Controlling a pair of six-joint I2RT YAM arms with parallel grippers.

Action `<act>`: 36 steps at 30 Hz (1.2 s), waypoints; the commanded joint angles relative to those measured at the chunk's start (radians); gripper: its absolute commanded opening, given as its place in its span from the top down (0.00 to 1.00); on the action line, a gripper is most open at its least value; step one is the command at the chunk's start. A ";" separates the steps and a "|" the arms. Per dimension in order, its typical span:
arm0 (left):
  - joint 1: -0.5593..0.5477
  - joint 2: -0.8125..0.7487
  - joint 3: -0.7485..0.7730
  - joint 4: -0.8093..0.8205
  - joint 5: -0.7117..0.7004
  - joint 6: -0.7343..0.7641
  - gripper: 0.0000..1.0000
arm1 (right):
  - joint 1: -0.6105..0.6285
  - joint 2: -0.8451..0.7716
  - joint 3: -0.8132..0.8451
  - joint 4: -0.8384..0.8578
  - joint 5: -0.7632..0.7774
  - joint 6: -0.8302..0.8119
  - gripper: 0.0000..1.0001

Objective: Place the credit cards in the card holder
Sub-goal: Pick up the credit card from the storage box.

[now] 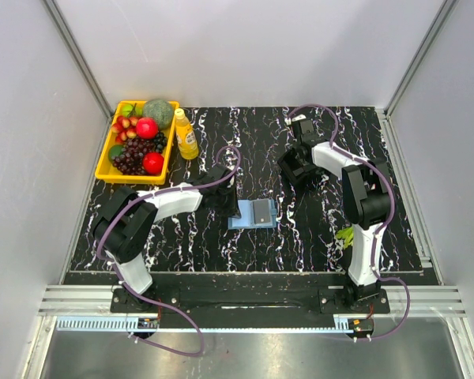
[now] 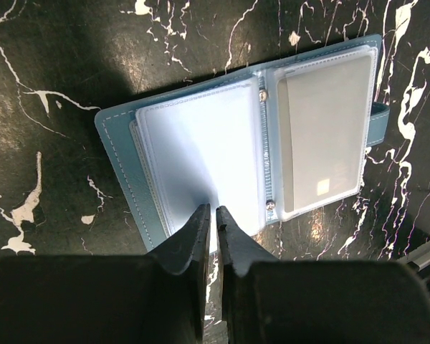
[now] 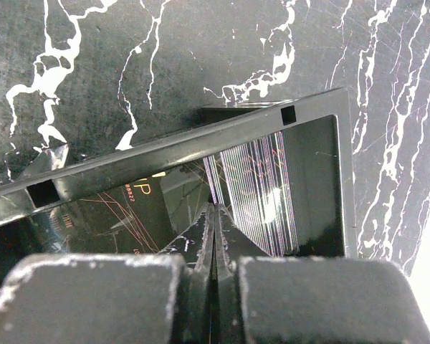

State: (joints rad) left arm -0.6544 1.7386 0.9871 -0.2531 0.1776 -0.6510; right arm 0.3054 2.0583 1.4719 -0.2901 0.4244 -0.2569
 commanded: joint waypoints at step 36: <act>0.024 -0.033 0.022 -0.003 0.019 0.044 0.88 | 0.000 -0.409 -0.199 -0.070 -0.312 0.123 0.30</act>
State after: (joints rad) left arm -0.6411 1.7382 0.9871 -0.2539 0.1841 -0.6273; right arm 0.3054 1.6112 1.1328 -0.3702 0.2092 -0.1776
